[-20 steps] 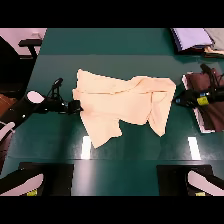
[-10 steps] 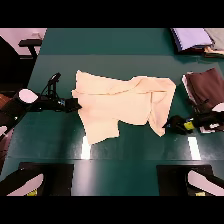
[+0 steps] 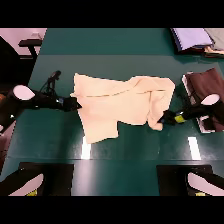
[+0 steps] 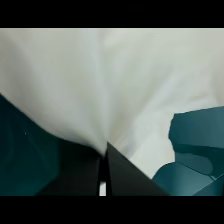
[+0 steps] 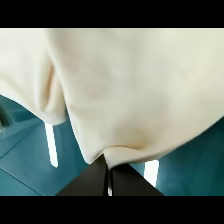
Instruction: Fold the shirts.
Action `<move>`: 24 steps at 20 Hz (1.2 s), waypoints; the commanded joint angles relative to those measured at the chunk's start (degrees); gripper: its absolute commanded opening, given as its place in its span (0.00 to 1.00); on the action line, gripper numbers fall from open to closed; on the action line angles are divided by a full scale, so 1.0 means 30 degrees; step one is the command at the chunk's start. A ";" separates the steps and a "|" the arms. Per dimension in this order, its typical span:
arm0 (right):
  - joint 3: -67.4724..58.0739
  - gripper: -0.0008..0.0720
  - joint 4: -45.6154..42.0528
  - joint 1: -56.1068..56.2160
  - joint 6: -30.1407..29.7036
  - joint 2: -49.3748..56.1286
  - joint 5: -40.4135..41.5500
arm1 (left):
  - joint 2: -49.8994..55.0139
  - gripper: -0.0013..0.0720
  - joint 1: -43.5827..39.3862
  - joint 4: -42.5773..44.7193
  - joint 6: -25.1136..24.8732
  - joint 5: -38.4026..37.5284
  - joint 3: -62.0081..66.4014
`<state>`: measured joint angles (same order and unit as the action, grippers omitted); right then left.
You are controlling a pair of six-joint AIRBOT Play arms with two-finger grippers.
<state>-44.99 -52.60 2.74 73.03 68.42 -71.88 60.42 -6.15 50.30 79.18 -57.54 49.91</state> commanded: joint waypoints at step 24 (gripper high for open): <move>-2.1107 0.03 -0.0903 -0.8349 0.3708 -0.1880 -0.6827 | -0.2951 0.05 0.0007 1.0149 0.4167 -0.4335 1.6662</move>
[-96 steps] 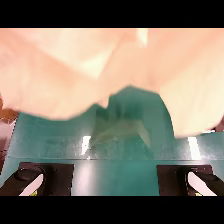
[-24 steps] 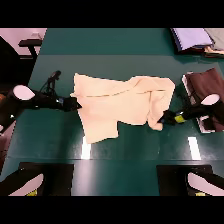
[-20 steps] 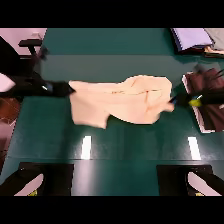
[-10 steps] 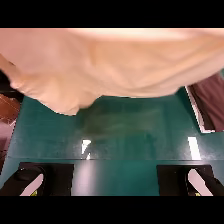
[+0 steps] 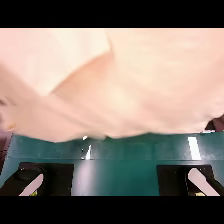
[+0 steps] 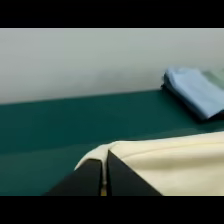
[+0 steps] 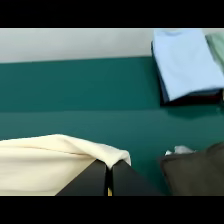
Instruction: Fold the shirts.
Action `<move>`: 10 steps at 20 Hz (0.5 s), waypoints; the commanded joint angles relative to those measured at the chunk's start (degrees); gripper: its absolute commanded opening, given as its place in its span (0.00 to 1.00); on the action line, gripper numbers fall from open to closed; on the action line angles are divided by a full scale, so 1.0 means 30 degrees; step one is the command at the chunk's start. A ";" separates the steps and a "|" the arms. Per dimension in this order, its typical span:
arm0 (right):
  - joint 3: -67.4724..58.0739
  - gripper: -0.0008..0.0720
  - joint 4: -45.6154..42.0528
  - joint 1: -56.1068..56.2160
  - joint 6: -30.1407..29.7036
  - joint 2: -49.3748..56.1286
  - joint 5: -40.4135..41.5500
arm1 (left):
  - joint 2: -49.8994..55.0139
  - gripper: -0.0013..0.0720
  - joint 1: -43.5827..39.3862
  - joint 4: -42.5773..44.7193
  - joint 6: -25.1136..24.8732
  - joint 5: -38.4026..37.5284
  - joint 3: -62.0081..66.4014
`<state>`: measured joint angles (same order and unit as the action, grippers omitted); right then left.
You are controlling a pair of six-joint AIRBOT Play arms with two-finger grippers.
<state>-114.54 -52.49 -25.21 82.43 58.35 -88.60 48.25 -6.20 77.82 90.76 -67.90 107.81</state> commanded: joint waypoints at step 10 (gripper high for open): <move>0.3344 0.03 -0.5843 0.7519 0.1209 1.2852 -0.0452 | 1.1992 0.05 0.0124 0.0255 -0.0386 0.2637 -0.6492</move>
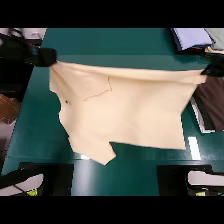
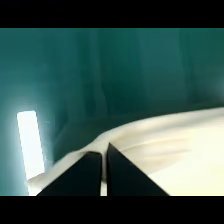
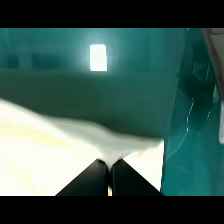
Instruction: Fold the shirts.
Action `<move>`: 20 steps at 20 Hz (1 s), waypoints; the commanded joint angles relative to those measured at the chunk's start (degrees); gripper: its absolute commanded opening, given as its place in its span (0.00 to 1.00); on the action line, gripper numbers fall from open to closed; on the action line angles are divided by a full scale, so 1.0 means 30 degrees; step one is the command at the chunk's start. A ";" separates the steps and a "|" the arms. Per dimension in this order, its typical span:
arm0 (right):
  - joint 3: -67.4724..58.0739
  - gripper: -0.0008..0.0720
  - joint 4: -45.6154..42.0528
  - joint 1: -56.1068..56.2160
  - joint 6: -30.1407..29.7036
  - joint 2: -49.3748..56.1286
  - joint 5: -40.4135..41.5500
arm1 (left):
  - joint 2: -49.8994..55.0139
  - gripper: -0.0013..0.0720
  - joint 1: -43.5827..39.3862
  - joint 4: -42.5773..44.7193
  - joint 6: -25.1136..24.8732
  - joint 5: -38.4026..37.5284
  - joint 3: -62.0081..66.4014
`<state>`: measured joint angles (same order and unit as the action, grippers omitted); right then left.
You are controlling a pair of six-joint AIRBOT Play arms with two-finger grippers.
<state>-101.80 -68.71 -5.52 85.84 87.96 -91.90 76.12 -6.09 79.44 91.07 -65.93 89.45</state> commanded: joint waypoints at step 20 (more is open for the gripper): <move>0.6477 0.62 -0.0408 0.0940 -0.1508 0.1443 0.3978 | 0.3708 0.64 0.2076 -0.2907 -0.2310 0.0270 -0.6244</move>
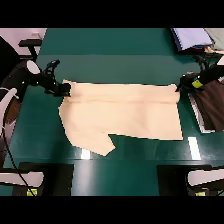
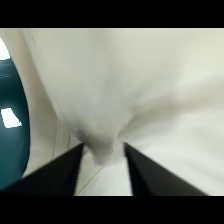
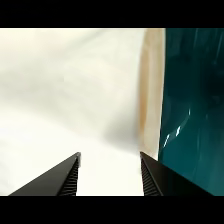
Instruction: Fold the shirts.
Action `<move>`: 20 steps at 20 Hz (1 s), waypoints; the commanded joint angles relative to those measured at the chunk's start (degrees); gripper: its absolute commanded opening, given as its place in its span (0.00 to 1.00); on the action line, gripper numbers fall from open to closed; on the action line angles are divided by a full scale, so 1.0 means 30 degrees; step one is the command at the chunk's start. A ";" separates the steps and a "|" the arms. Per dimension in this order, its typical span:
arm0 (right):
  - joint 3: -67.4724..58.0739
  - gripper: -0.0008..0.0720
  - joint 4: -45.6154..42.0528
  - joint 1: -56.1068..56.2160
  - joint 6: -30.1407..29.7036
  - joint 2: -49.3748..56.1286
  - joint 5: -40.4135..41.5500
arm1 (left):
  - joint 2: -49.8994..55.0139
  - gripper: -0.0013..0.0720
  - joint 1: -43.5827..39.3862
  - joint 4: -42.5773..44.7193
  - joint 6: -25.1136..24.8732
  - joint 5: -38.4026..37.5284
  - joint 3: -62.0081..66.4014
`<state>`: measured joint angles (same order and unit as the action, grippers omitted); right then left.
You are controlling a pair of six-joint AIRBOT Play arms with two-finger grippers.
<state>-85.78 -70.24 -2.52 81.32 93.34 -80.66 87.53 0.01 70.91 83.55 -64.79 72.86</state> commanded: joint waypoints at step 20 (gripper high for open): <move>0.8357 0.62 0.0073 -0.1843 -0.0656 -0.9799 0.0262 | -1.2684 0.64 0.0240 -0.5217 0.1290 0.0029 -1.6895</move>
<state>-61.76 -70.04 -8.01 79.37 64.84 -80.34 50.37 0.69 59.66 88.25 -67.55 25.65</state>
